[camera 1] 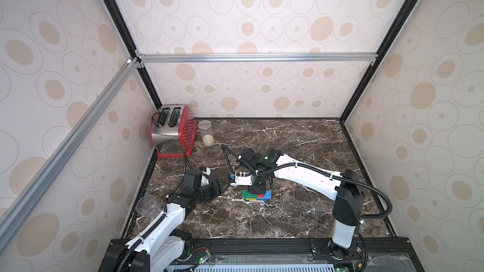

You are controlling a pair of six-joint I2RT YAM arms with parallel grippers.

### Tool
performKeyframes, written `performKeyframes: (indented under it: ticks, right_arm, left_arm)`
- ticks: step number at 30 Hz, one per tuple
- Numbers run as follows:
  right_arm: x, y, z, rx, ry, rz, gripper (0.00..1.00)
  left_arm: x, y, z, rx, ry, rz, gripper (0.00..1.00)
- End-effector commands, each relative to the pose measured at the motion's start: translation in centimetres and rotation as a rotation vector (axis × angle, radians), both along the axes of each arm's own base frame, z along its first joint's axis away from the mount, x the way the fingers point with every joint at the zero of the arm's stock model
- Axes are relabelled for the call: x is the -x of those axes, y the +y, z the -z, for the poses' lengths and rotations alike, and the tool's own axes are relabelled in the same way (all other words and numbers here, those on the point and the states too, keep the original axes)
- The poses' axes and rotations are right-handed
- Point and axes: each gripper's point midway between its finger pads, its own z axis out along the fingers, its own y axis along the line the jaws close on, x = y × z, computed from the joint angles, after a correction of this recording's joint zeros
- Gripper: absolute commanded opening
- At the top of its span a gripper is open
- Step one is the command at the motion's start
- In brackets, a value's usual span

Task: Assemble a heart with lego
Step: Assemble the lego brick with the lego brick.

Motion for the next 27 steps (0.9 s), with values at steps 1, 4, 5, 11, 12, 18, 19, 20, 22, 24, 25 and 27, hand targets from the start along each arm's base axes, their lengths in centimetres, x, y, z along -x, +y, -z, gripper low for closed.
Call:
performKeyframes:
  ticks: [1, 4, 5, 11, 12, 18, 19, 20, 22, 24, 25, 27]
  right_arm:
    - [0.4, 0.0, 0.5, 0.023, 0.023, 0.009, 0.27]
    - [0.4, 0.2, 0.7, 0.018, 0.037, 0.032, 0.27]
    - [0.4, 0.3, 0.8, 0.02, 0.039, 0.037, 0.27]
    - [0.5, -0.1, 1.4, 0.045, 0.039, 0.063, 0.27]
    - [0.5, -0.2, 1.5, 0.048, 0.035, 0.065, 0.27]
    - [0.5, -0.6, 1.8, 0.066, 0.031, 0.061, 0.27]
    - [0.6, -0.7, 1.9, 0.069, 0.031, 0.061, 0.27]
    - [0.6, -0.8, 2.0, 0.072, 0.032, 0.058, 0.27]
    - [0.6, -0.9, 2.1, 0.078, 0.028, 0.055, 0.27]
    - [0.7, -1.1, 2.2, 0.081, 0.028, 0.054, 0.27]
    - [0.8, -1.1, 2.2, 0.081, 0.031, 0.053, 0.27]
    - [0.9, -1.1, 2.1, 0.079, 0.039, 0.053, 0.27]
  left_arm:
    - [0.3, 0.0, 0.0, 0.0, 0.008, 0.012, 0.71]
    - [0.4, 0.0, 0.0, -0.001, 0.008, 0.013, 0.71]
    - [0.4, 0.0, 0.0, -0.002, 0.007, 0.013, 0.71]
    - [0.4, 0.1, 0.0, -0.007, 0.008, 0.012, 0.71]
    - [0.4, 0.1, 0.0, -0.006, 0.009, 0.013, 0.71]
    - [0.5, 0.0, 0.0, -0.006, 0.006, 0.018, 0.72]
    - [0.5, 0.1, 0.0, -0.006, 0.007, 0.018, 0.72]
    - [0.5, 0.0, 0.0, -0.006, 0.009, 0.02, 0.72]
    - [0.6, -0.1, 0.0, -0.004, 0.012, 0.027, 0.72]
    - [0.6, 0.0, 0.0, -0.004, 0.011, 0.026, 0.72]
    - [0.6, 0.0, 0.0, -0.004, 0.01, 0.024, 0.72]
    - [0.6, 0.0, 0.1, -0.006, 0.012, 0.025, 0.72]
